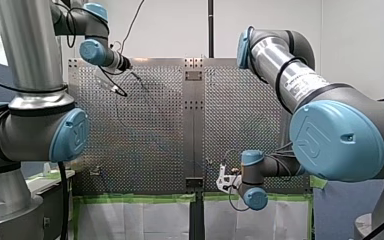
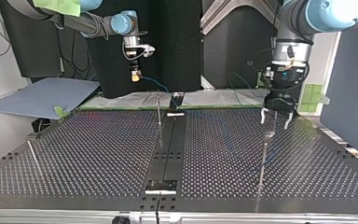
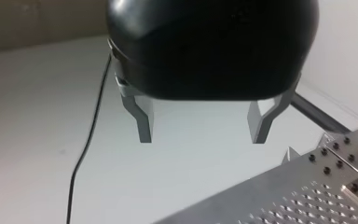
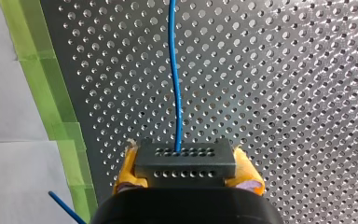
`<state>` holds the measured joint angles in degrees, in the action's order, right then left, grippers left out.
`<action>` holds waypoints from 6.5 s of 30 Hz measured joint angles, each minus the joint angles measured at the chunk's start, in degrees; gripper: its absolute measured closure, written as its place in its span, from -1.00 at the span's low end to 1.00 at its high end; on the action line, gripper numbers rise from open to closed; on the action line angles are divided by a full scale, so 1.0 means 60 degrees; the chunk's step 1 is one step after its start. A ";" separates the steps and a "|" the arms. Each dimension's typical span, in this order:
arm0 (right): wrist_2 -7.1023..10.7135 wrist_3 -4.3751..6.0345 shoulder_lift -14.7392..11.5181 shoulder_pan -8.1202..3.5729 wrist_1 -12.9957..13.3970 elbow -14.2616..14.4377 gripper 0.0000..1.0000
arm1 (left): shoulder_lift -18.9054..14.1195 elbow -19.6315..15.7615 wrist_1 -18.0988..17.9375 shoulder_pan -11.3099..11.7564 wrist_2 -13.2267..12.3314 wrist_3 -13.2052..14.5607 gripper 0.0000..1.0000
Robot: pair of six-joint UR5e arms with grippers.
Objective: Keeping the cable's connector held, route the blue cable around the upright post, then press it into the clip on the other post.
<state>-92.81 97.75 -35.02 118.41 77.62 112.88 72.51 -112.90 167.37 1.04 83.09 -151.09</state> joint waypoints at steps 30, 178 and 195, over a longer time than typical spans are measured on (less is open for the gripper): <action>0.0109 0.0144 0.0004 -0.0025 0.0024 -0.0025 1.00 | 0.0699 0.2800 0.2649 -0.0417 0.1391 0.3107 -1.00; 0.0424 0.0380 0.0009 -0.0059 0.0179 -0.0035 1.00 | 0.5404 0.4202 0.1230 -0.3384 0.4687 1.1750 -1.00; 0.0428 0.0403 0.0009 -0.0054 0.0192 -0.0065 1.00 | 0.6173 0.4202 0.0458 -0.3273 0.5517 1.2739 -1.00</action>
<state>-90.25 100.17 -34.96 118.08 78.78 112.49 109.55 -87.69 170.12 -18.60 116.20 -74.66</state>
